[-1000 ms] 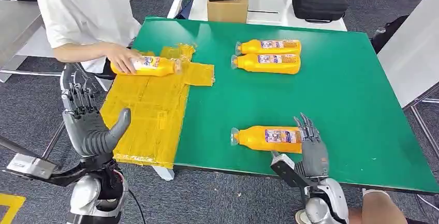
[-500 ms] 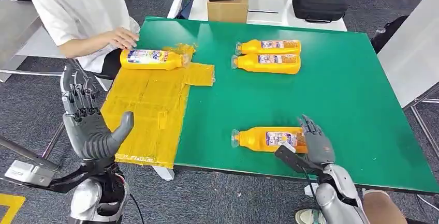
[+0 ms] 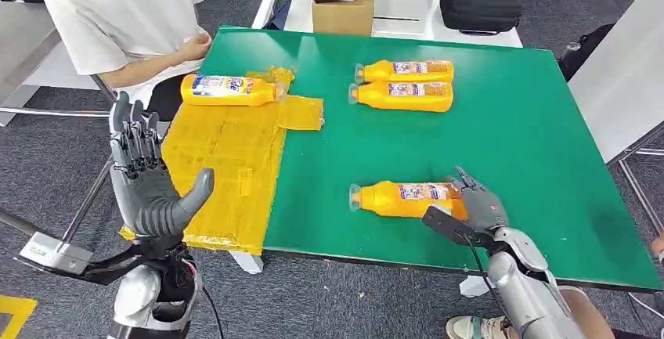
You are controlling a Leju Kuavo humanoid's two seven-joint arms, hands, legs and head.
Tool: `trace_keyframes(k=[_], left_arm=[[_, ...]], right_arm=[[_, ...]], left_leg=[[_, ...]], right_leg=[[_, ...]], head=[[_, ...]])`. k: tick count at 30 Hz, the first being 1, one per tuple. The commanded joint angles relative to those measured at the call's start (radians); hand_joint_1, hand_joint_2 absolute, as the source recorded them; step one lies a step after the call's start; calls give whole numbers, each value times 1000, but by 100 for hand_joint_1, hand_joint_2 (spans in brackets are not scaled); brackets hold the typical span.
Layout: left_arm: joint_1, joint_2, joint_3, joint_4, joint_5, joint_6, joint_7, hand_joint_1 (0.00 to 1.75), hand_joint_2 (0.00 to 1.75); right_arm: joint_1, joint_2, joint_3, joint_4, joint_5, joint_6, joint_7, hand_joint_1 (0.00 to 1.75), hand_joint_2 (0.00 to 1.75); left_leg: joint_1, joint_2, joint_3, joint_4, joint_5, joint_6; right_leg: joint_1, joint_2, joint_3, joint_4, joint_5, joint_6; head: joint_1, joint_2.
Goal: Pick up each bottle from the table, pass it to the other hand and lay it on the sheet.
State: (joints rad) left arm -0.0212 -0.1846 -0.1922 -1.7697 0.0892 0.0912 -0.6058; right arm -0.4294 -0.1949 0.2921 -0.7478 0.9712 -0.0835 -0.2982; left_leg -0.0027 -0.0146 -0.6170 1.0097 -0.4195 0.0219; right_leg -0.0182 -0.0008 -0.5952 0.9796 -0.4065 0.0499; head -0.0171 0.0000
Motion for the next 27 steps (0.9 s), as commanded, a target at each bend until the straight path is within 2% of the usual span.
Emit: trace_keyframes(k=[1, 9, 10, 11, 13, 15, 17, 19, 20, 21, 23, 24, 27], left_arm=[[-67, 33, -38, 110, 20, -14, -10, 0, 175], [-70, 40, -47, 117, 24, -17, -18, 0, 175], [-62, 45, -44, 113, 41, -33, -19, 0, 175], [-59, 49, -41, 114, 45, -37, -20, 0, 175], [-24, 46, -27, 98, 37, -41, -18, 0, 175], [-4, 47, -28, 90, 3, -32, -13, 0, 175], [38, 31, -49, 95, -66, -4, 9, 0, 175], [103, 1, -98, 140, -95, -7, 73, 0, 175], [114, -4, -117, 160, -109, 10, 51, 0, 175], [129, -12, -133, 185, -89, 10, 78, 0, 175], [149, -25, -169, 225, -82, 42, 63, 0, 175], [146, -15, -191, 241, -75, 66, 74, 0, 175], [145, 11, -253, 291, -45, 91, 104, 0, 175]], right_arm=[[-60, -40, 127, 178, -31, 47, -118, 175, 175], [-49, -66, 171, 185, -73, 78, -140, 175, 175], [-12, -82, 188, 129, -80, 22, -224, 175, 175], [5, -88, 189, 122, -81, 12, -231, 175, 175], [97, -71, 142, -3, -110, -85, -221, 175, 175], [148, -58, 117, -93, -117, -125, -193, 175, 175], [259, -2, 23, -271, -172, -167, -188, 175, 175], [397, 108, -109, -502, -320, -213, -237, 175, 175], [422, 113, -104, -553, -309, -202, -217, 175, 175], [455, 152, -134, -625, -344, -259, -256, 175, 175], [483, 194, -138, -709, -363, -302, -275, 175, 175], [487, 222, -150, -738, -400, -337, -303, 175, 175], [490, 301, -147, -821, -487, -416, -362, 175, 175]], left_leg=[[1, -1, 3, -1, 0, -1], [1, -1, 5, -1, -1, -1], [1, -1, 5, -1, -1, -1], [1, -2, 6, -1, -1, -2], [2, -3, 8, -2, -1, -2], [2, -4, 7, -2, -1, -1], [2, -4, 8, -3, -1, -2], [2, -1, 10, -3, -4, -3], [2, -2, 7, -3, -2, -2], [3, -1, 10, -3, -4, -3], [2, -3, 8, -2, -5, -3], [1, -4, 2, -1, -3, -2], [2, -2, 2, 0, -6, -4]], right_leg=[[1, -2, 4, -1, -1, -2], [1, -2, 5, -1, -1, -2], [2, -2, 6, -2, -1, -2], [2, -3, 7, -2, -1, -2], [3, -4, 9, -3, -2, -3], [2, -3, 8, -3, -1, -2], [2, -3, 9, -3, -2, -3], [3, 0, 11, -4, -3, -3], [3, 0, 8, -4, -2, -2], [3, 0, 11, -4, -4, -3], [2, 0, 8, -2, -5, -3], [2, 0, 3, -1, -3, -2], [2, 1, 2, 1, -5, -3]], head=[[0, 0], [0, 0], [0, 0], [0, 0], [0, 0], [0, 0], [1, 0], [0, 0], [0, 0], [0, 0], [0, 0], [0, 0], [-1, 0]])
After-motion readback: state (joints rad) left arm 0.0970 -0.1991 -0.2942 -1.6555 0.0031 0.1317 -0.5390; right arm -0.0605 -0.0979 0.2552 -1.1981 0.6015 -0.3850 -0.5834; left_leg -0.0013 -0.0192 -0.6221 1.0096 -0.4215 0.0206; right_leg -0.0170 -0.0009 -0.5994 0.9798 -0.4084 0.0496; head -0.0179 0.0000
